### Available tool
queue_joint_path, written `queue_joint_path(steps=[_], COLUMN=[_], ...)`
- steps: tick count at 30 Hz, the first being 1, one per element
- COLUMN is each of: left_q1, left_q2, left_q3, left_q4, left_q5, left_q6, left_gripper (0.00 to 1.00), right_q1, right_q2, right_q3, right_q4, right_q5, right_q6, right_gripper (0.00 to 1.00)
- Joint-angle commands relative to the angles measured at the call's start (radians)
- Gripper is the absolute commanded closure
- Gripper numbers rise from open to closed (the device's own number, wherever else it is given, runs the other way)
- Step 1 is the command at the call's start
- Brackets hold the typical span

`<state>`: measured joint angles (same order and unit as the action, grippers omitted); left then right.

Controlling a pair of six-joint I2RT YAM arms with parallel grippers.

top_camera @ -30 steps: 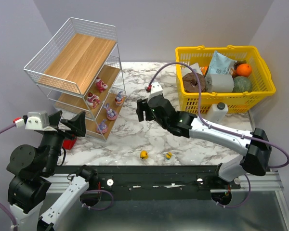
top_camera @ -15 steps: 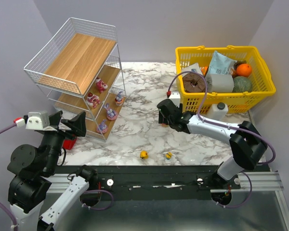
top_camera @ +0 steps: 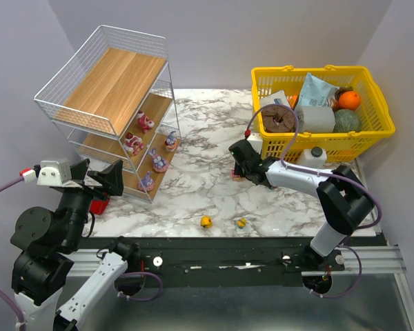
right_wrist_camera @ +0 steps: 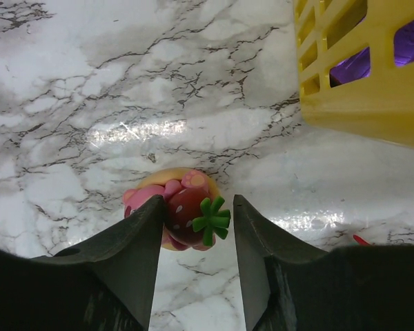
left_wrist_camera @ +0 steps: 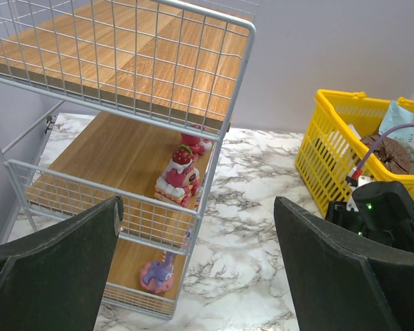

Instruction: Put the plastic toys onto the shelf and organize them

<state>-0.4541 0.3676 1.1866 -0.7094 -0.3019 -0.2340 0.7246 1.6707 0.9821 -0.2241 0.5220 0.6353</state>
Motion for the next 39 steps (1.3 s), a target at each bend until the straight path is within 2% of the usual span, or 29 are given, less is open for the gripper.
queue_joint_path(steps=[1,5,8,9,14,27,31,34,39], left_q1=[-0.005,-0.005,-0.005,-0.005,-0.005,-0.005,-0.005,-0.005,-0.005], left_q2=[-0.01,-0.016,-0.015,-0.016,-0.022,-0.025,-0.025,-0.025,-0.029], left_q3=[-0.008,-0.005,-0.005,-0.007,-0.004,0.008,0.018,0.022,0.03], left_q4=[-0.016,-0.019,-0.018,-0.019,-0.019,-0.021,-0.025,-0.027,-0.028], left_q5=[0.0,-0.002,-0.002,-0.002,-0.002,-0.017,-0.028,-0.026,-0.031], left_q6=[-0.001,0.001,0.001,-0.001,-0.001,-0.007,-0.005,-0.004,-0.001], left_gripper=[0.01,0.01,0.01,0.01,0.01,0.01,0.01,0.01,0.01], right_q1=[-0.017,-0.022,-0.022,-0.022,-0.022,0.032,0.074,0.123,0.167], right_q2=[0.024,0.021,0.017,0.015,0.003,-0.045,0.012,0.07,0.148], right_q3=[-0.029,-0.042,-0.037,-0.031,0.035,0.299,0.49,0.653,0.861], right_q4=[0.06,0.06,0.049,0.042,-0.026,-0.173,-0.321,-0.423,-0.498], right_q5=[-0.06,-0.106,-0.132,-0.134,-0.151,-0.198,-0.168,-0.077,-0.039], right_q6=[0.013,0.043,0.072,0.089,0.13,0.24,0.29,0.31,0.311], right_gripper=[0.51,0.56,0.71,0.82,0.99,0.99,0.99,0.99,0.99])
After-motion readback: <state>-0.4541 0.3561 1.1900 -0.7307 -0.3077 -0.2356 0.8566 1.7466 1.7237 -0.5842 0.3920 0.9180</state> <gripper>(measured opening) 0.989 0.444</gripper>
